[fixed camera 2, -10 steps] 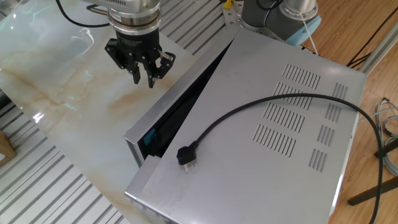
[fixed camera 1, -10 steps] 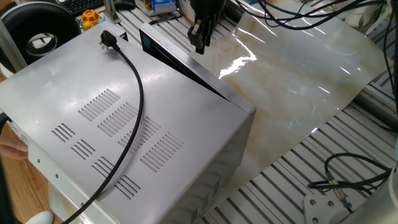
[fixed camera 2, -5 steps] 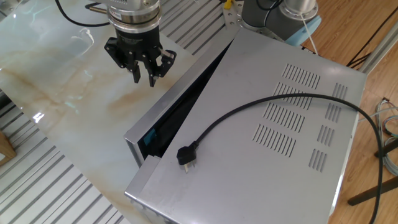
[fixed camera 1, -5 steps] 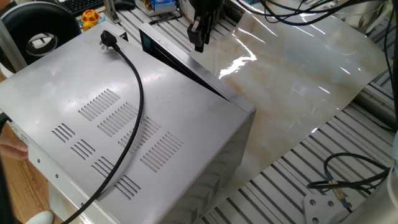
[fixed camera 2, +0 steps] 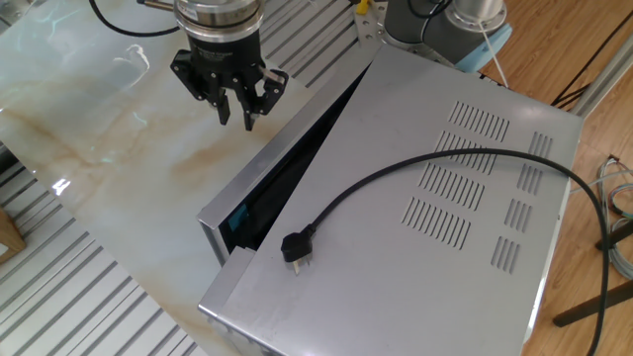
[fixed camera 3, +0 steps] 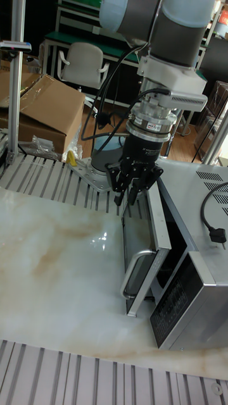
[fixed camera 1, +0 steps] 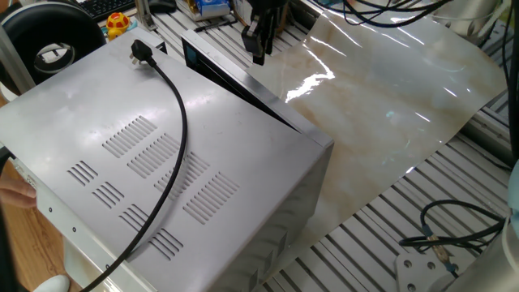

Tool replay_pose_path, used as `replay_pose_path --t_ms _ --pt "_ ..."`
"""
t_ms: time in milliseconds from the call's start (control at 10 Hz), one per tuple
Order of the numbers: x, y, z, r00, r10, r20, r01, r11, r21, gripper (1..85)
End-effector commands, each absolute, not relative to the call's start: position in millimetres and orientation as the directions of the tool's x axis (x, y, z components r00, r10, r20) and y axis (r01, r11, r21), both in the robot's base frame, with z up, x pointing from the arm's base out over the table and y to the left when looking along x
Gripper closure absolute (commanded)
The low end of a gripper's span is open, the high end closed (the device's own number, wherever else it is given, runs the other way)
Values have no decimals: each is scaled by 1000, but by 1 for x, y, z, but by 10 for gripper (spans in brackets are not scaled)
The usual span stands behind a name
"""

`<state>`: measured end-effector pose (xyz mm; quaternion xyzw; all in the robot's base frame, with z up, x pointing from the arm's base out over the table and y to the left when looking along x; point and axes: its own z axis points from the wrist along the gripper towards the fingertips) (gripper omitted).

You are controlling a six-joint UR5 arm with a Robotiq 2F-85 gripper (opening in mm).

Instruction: Close the microwave door

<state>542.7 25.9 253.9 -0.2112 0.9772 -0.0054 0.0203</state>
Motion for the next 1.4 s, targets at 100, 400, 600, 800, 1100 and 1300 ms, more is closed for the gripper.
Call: replay_pose_path --t_ms 100,400,600,800,1100,1300 --pt "546 41 260 -892 -447 -71 -449 894 14 487" --pt "546 34 260 -881 -468 -62 -469 883 -4 483" --pt "551 35 257 -881 -468 -61 -469 883 -3 483" --pt "552 35 256 -881 -468 -65 -469 883 -2 483" --pt "554 34 256 -867 -494 -73 -494 869 -12 510" --pt "554 32 255 -865 -497 -65 -497 868 -16 510"
